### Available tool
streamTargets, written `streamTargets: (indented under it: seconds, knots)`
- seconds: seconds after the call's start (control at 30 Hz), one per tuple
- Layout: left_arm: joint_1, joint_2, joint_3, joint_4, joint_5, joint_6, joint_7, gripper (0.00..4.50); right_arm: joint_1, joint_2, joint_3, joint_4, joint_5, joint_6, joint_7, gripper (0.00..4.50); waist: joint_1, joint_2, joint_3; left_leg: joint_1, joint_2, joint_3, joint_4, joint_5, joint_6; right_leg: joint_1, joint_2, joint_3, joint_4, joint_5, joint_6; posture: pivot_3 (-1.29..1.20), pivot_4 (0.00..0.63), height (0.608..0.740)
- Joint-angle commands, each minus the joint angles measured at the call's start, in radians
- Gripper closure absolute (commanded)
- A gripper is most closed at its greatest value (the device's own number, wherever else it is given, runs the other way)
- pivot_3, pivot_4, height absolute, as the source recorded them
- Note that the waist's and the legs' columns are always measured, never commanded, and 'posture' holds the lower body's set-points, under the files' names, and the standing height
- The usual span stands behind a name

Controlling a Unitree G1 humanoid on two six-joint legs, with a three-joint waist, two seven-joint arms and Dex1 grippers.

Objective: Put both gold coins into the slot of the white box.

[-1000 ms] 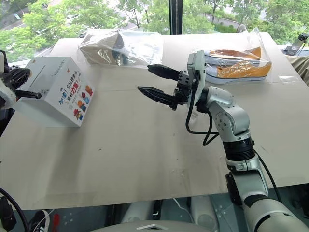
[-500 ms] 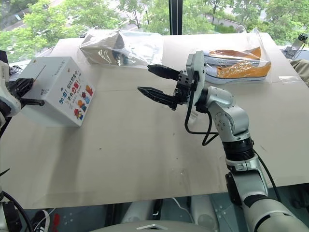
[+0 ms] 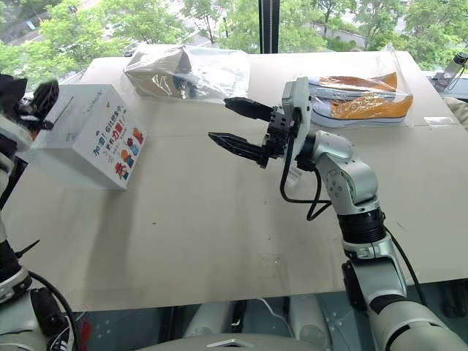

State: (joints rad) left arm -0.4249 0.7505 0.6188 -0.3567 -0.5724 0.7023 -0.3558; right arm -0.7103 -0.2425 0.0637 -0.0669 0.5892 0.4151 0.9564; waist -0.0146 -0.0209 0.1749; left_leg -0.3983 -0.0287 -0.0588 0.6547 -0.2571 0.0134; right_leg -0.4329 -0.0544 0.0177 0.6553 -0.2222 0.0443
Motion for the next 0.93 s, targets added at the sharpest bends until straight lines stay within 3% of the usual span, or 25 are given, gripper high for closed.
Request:
streamTargets:
  seconds: [0.03, 0.2, 0.43, 0.63, 0.73, 0.93]
  knots:
    - [0.122, -0.050, -0.027, -0.219, -0.159, 0.056, -0.059, 1.92, 0.055, -0.050, -0.015, -0.040, -0.008, -0.019, 0.024, 0.39, -0.001, 0.000, -0.001, 0.000, 0.000, 0.000, 0.000, 0.000, 0.000, 0.000, 0.000, 0.001, -0.001, 0.000, 0.000, 0.00, 0.150, 0.740]
    - [0.402, -0.185, -0.151, -0.362, -0.128, 0.004, -0.038, 1.92, 0.194, -0.133, 0.007, -0.024, -0.083, -0.092, 0.064, 0.39, -0.005, 0.001, -0.001, 0.001, 0.001, 0.001, -0.001, 0.000, 0.000, 0.000, 0.002, 0.004, -0.001, 0.000, 0.000, 0.00, 0.150, 0.740]
    - [0.743, -0.220, -0.315, -0.331, 0.118, -0.212, -0.101, 1.92, 0.449, -0.231, 0.015, 0.010, -0.198, -0.245, 0.108, 0.39, 0.004, 0.001, -0.001, 0.005, 0.001, 0.002, 0.000, -0.003, 0.005, 0.003, 0.002, 0.004, 0.002, 0.000, -0.001, 0.00, 0.150, 0.740]
    - [0.812, -0.265, -0.346, -0.277, 0.142, -0.309, -0.147, 1.92, 0.566, -0.271, -0.059, 0.045, -0.193, -0.324, 0.101, 0.39, 0.004, 0.001, -0.001, 0.007, 0.002, 0.003, 0.005, -0.002, 0.005, 0.007, 0.004, 0.002, 0.002, -0.001, -0.002, 0.00, 0.150, 0.740]
    - [0.814, -0.267, -0.365, -0.263, 0.150, -0.325, -0.165, 1.92, 0.607, -0.280, -0.074, 0.075, -0.206, -0.374, 0.104, 0.39, 0.004, 0.001, -0.001, 0.019, 0.003, 0.003, 0.006, -0.003, 0.007, 0.021, 0.004, 0.000, -0.002, -0.003, -0.004, 0.00, 0.150, 0.740]
    - [0.802, -0.266, -0.391, -0.253, 0.142, -0.342, -0.201, 1.92, 0.639, -0.281, -0.094, 0.111, -0.217, -0.438, 0.097, 0.39, 0.002, 0.001, -0.001, 0.019, 0.005, 0.004, 0.007, -0.003, 0.007, 0.021, 0.007, 0.001, -0.001, -0.003, -0.004, 0.00, 0.150, 0.740]
